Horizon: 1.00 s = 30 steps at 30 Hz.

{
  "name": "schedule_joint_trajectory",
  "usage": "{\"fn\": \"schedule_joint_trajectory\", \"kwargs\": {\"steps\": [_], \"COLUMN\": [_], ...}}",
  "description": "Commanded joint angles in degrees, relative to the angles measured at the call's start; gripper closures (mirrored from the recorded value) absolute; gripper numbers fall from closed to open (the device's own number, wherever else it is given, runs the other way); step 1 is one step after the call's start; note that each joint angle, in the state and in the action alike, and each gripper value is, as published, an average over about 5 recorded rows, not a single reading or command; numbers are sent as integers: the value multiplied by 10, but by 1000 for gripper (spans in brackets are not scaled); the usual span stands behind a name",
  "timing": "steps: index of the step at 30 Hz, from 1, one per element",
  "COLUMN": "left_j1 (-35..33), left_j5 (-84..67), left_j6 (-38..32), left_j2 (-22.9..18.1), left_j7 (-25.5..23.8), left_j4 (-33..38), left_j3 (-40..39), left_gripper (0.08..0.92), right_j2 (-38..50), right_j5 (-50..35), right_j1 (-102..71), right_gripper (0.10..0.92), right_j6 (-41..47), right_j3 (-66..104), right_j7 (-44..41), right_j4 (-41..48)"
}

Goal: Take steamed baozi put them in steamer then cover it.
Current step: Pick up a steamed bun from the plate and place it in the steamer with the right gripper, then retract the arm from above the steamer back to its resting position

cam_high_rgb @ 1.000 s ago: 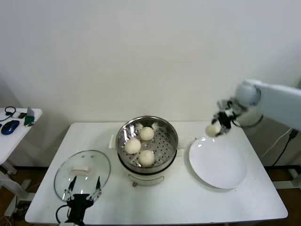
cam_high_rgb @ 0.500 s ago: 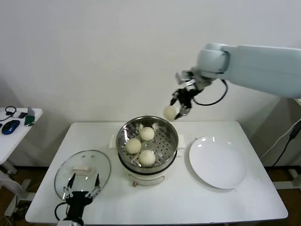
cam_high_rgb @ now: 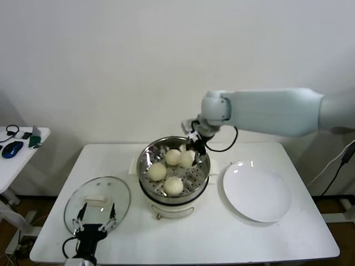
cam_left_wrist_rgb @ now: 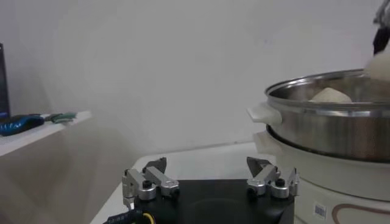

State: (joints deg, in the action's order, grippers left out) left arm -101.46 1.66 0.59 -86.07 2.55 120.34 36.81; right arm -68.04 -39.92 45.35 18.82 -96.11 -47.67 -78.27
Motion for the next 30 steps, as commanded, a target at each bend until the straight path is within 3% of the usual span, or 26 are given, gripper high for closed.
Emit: {"fn": "schedule_joint_trajectory", "kwargs": {"steps": [1, 9, 14, 17, 23, 26, 30], "left_j1": [1, 0, -1, -2, -7, -8, -5], "left_j5": [0, -1, -1, 0, 0, 1, 3], "left_j6": [0, 0, 2, 4, 8, 7, 7], "left_j2": [0, 1, 0, 0, 0, 0, 0], "left_j7": [0, 0, 1, 1, 2, 4, 4], "left_j4": [-1, 2, 5, 8, 15, 19, 23], "left_j3": [-1, 1, 1, 1, 1, 0, 1], "left_gripper": [177, 177, 177, 177, 177, 177, 177], "right_j2": [-21, -22, -12, 4, 78, 127, 194], "right_j5": [45, 49, 30, -6, -110, -147, -145], "right_j1": [-73, -74, -30, 21, 108, 86, -48], "right_gripper": [394, 377, 281, 221, 203, 203, 203], "right_j6": [12, 13, -7, -36, -77, -51, -6], "right_j3": [3, 14, 10, -2, 6, 68, 244], "right_j7": [22, 30, 8, -35, -109, -28, 201], "right_j4": [18, 24, 17, 16, 18, 14, -2]}}
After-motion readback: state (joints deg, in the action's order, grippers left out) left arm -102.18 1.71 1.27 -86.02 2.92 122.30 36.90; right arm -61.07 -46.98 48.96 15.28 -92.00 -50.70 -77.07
